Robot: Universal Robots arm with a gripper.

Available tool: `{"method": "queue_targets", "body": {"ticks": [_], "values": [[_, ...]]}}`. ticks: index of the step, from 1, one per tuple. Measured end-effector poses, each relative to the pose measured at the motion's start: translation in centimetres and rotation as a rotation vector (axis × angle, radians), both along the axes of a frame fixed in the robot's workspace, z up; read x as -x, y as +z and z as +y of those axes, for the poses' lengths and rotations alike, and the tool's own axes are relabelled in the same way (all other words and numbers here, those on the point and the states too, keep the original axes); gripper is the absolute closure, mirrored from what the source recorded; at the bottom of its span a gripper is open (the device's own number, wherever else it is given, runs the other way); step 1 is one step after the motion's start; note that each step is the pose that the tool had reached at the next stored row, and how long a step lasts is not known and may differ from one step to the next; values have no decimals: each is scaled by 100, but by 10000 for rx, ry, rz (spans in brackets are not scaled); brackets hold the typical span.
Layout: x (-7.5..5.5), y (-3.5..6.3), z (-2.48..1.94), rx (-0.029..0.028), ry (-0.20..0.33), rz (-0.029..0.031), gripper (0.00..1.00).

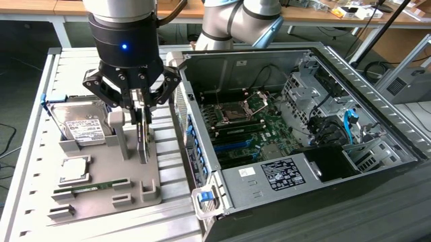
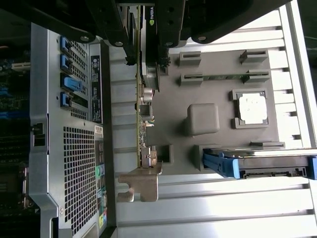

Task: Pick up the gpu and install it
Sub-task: 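Pick up the gpu and move the gpu toward the slot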

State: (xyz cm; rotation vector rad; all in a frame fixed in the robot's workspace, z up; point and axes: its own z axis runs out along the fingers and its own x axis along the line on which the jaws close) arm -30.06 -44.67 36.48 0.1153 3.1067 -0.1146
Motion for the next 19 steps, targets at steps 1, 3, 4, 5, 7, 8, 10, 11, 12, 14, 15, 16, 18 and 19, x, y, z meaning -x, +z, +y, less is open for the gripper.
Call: {"method": "queue_targets", "body": {"ticks": [1,3,4,5,7,8,10,11,12,14,15,16,18,19], "values": [[0,7,0,0,0,0,73],[0,15,0,-1,0,-1,73],[0,19,0,-1,0,-1,73],[0,22,0,0,0,-1,73],[0,31,0,0,0,0,73],[0,34,0,0,0,0,73],[0,41,0,0,0,-1,73],[0,44,0,-1,0,-1,73],[0,48,0,-1,0,-1,73],[0,55,0,0,0,-1,73],[0,59,0,0,0,-1,73],[0,63,0,0,0,0,73],[0,71,0,0,0,-1,73],[0,75,0,0,0,-1,73]]}}
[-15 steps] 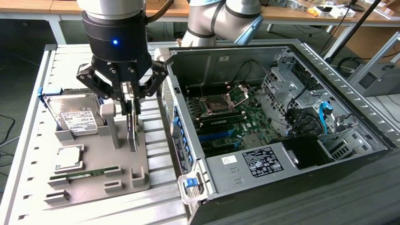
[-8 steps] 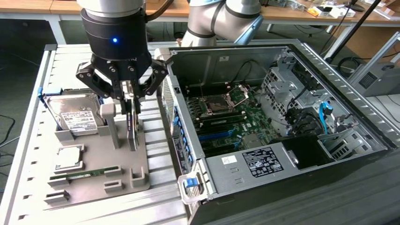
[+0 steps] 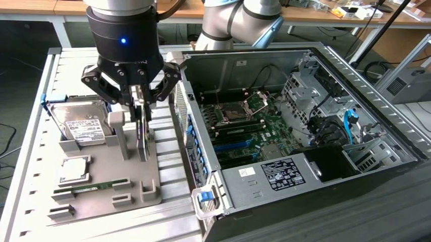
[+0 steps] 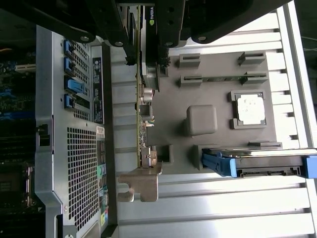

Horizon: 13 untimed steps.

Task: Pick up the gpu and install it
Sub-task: 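Pick up the gpu and move the gpu toward the slot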

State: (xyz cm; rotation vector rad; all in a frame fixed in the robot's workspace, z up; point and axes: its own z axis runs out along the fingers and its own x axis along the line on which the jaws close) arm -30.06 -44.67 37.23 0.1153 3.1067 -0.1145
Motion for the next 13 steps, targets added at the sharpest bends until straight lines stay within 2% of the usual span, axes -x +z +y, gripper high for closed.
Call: {"method": "queue_targets", "body": {"ticks": [13], "values": [[0,50,0,0,0,0,73]]}}
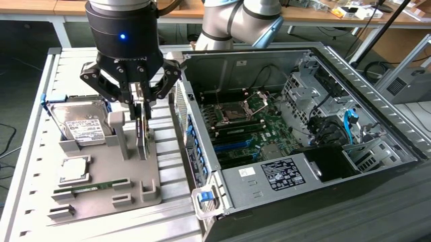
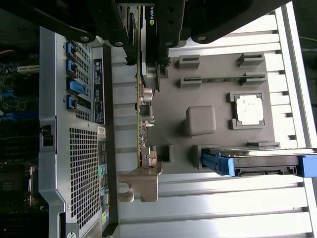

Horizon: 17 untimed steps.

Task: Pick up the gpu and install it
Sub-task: 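Pick up the gpu and move the gpu toward the slot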

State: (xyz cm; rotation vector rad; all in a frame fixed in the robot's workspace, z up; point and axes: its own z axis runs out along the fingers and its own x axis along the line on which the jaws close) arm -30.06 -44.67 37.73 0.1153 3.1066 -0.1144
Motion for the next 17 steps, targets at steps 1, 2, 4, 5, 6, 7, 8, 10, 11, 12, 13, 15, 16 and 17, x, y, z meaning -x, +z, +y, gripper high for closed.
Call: {"method": "queue_targets", "body": {"ticks": [1,2,4,5,6,7,8,10,11,12,13,15,16,17], "values": [[0,3,0,1,0,1,73],[0,6,0,0,0,0,73],[0,12,0,0,0,0,73],[0,15,0,0,0,0,73],[0,18,0,0,0,0,73],[0,22,0,0,0,1,73],[0,28,0,0,0,0,73],[0,34,0,1,0,1,73],[0,37,0,1,0,1,73],[0,39,0,0,0,1,73],[0,42,0,0,0,0,73],[0,47,0,0,0,0,73],[0,50,0,1,0,0,73],[0,53,0,0,0,0,73]]}}
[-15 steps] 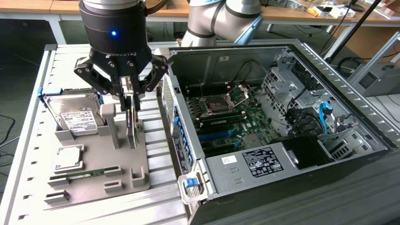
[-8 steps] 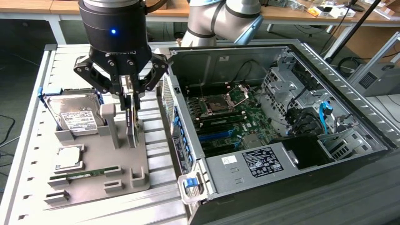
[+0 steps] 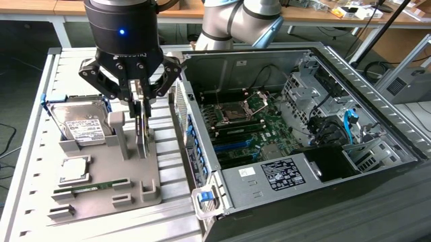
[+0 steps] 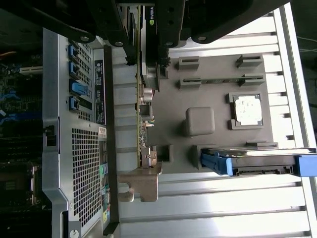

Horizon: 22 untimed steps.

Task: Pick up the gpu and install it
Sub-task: 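Pick up the gpu and move the gpu toward the slot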

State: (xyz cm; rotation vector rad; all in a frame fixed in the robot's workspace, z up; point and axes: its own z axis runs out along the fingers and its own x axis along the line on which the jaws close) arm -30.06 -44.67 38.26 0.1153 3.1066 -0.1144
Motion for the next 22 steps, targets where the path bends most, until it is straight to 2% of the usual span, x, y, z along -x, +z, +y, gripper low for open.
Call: {"method": "queue_targets", "body": {"ticks": [22], "values": [[0,45,0,1,0,0,73]]}}
